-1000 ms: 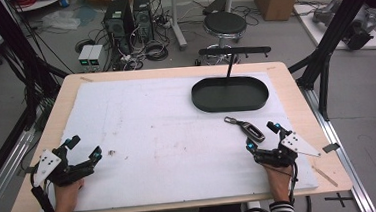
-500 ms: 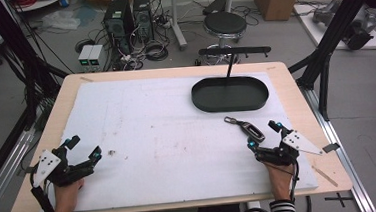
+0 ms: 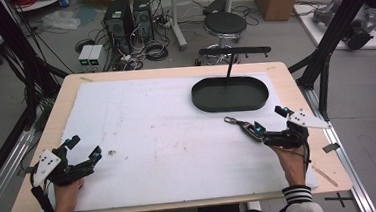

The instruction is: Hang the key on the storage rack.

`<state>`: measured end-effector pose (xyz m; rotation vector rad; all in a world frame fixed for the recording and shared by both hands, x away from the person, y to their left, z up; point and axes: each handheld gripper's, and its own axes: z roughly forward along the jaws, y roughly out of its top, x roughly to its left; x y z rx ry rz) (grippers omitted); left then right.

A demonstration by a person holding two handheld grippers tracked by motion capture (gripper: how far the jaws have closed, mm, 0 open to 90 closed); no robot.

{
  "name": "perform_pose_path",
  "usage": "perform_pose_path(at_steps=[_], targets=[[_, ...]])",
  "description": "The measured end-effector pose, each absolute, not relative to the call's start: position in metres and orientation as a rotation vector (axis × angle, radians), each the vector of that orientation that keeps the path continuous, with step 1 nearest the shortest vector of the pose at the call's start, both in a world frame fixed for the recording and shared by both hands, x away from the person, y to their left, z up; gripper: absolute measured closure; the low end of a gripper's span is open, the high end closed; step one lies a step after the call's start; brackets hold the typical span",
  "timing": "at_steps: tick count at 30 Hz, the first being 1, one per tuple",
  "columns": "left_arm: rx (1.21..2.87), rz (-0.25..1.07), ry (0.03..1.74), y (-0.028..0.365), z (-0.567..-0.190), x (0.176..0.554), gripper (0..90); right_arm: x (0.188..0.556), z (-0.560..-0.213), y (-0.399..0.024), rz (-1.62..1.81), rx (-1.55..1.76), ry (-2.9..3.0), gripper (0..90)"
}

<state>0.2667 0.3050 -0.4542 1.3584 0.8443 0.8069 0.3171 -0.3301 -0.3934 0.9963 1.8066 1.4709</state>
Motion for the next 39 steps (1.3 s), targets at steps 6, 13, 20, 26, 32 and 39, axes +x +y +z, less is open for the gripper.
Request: perform_pose_path(at_steps=[6,13,20,26,32,39], targets=[[1.36,0.807,0.845,0.305,-0.454,0.267,12.6,0.337,-0.378,-0.333,1.384,1.037,1.947,1.5],[1.359,0.807,0.843,0.305,-0.454,0.267,12.6,0.358,-0.369,-0.33,1.236,1.036,2.147,1.6],[1.36,0.807,0.844,0.305,-0.454,0.267,12.6,0.374,-0.368,-0.327,1.1,1.058,2.31,1.6],[1.365,0.811,0.839,0.304,-0.454,0.266,12.6,0.385,-0.371,-0.322,0.967,1.053,2.448,1.6],[1.364,0.811,0.841,0.305,-0.454,0.267,12.6,0.393,-0.375,-0.314,0.853,1.026,2.537,1.6],[1.367,0.813,0.838,0.304,-0.454,0.267,12.6,0.4,-0.383,-0.312,0.778,1.041,2.589,1.6]])
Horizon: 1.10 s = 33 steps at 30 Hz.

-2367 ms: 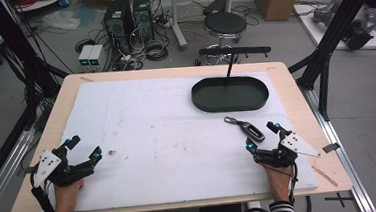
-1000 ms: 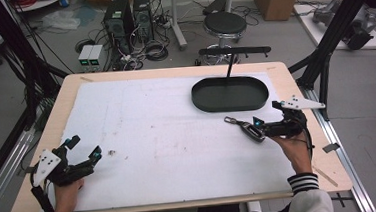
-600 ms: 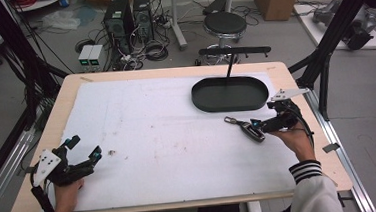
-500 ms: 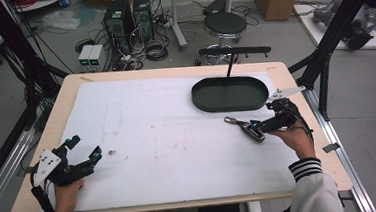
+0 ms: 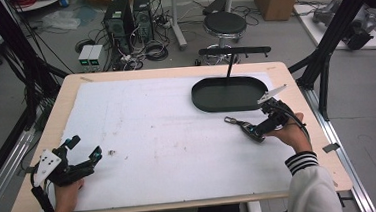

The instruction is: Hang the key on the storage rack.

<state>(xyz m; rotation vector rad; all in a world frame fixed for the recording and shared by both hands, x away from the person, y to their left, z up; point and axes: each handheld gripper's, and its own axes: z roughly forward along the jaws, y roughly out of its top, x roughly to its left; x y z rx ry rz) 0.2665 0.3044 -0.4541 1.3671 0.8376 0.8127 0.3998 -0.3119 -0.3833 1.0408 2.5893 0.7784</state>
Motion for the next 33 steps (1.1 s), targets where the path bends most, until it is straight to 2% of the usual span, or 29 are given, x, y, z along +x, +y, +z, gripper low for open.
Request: perform_pose_path(at_steps=[11,21,24,26,33], targets=[[1.366,0.815,0.837,0.304,-0.454,0.266,12.6,0.404,-0.399,-0.299,0.568,1.01,2.693,2.1],[1.367,0.813,0.837,0.304,-0.454,0.266,12.6,0.408,-0.406,-0.294,0.524,1.028,2.74,4.9],[1.369,0.814,0.836,0.304,-0.454,0.266,12.6,0.409,-0.407,-0.295,0.506,1.054,2.748,6.8],[1.369,0.815,0.836,0.304,-0.454,0.266,12.6,0.409,-0.407,-0.295,0.492,1.06,2.75,16.3],[1.371,0.815,0.836,0.304,-0.454,0.266,12.6,0.412,-0.408,-0.295,0.486,1.1,2.749,21.7]])
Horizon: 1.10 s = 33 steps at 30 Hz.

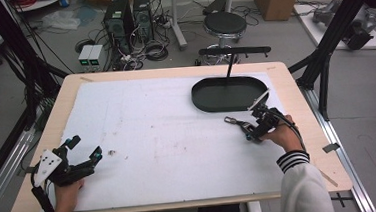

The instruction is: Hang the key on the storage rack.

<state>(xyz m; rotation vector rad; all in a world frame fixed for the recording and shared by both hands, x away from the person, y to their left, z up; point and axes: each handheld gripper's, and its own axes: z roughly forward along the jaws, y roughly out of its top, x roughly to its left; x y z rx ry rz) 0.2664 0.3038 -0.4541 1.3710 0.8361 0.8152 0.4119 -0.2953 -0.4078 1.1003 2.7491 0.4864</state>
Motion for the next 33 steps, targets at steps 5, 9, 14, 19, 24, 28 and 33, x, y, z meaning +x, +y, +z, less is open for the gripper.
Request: perform_pose_path(at_steps=[5,9,14,19,24,28,33], targets=[[1.371,0.813,0.838,0.3037,-0.454,0.2666,12.6,0.4133,-0.409,-0.2949,0.485,1.124,2.757,25.1],[1.371,0.814,0.838,0.3037,-0.4541,0.2666,12.6,0.4139,-0.4098,-0.294,0.47,1.136,2.771,27.3],[1.371,0.813,0.838,0.3037,-0.4541,0.2667,12.6,0.4142,-0.4098,-0.2936,0.484,1.136,2.789,33.7],[1.373,0.814,0.837,0.3037,-0.454,0.2667,12.6,0.4154,-0.4108,-0.2931,0.465,1.14,2.795,38.2],[1.371,0.812,0.84,0.3037,-0.454,0.2668,12.6,0.4162,-0.4115,-0.2911,0.422,1.143,2.792,45.7],[1.371,0.812,0.84,0.3037,-0.454,0.2668,12.6,0.418,-0.4106,-0.2896,0.393,1.149,2.793,47.8],[1.372,0.811,0.84,0.3038,-0.454,0.2668,12.6,0.4185,-0.4101,-0.2887,0.386,1.16,2.795,48.2]])
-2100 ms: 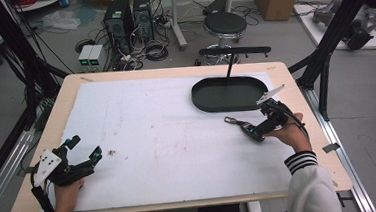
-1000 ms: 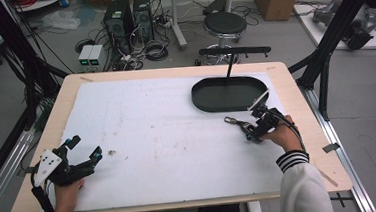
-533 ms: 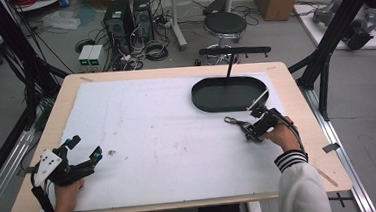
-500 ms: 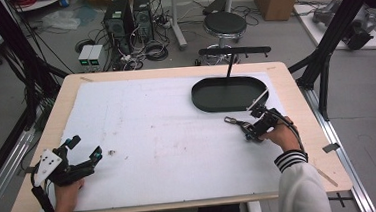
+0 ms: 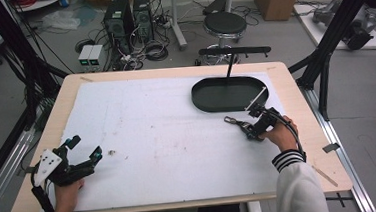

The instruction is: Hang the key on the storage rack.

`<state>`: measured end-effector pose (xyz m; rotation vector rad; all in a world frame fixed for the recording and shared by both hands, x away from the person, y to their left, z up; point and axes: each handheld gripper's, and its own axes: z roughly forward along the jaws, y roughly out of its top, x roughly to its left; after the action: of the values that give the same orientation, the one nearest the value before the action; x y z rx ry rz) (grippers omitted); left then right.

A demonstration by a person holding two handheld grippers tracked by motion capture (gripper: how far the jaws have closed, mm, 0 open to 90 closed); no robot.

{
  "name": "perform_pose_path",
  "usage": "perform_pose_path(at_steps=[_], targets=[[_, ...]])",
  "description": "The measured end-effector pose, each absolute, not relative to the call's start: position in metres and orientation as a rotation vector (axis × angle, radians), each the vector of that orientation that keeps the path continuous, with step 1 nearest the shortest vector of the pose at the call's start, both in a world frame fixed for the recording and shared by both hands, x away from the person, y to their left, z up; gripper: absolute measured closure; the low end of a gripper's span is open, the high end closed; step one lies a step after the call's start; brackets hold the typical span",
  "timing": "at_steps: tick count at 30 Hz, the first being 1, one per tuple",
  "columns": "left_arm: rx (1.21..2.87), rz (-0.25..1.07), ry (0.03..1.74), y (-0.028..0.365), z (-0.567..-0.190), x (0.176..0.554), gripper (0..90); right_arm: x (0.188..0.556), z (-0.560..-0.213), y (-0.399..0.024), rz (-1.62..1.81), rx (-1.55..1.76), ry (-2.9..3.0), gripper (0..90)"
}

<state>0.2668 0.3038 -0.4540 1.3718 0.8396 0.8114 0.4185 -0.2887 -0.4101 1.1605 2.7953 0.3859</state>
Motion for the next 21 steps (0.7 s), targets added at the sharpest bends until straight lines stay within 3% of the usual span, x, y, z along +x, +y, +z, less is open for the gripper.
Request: perform_pose_path(at_steps=[21], targets=[[1.371,0.812,0.84,0.304,-0.454,0.267,12.6,0.411,-0.381,-0.305,0.839,1.178,2.633,48.3]])
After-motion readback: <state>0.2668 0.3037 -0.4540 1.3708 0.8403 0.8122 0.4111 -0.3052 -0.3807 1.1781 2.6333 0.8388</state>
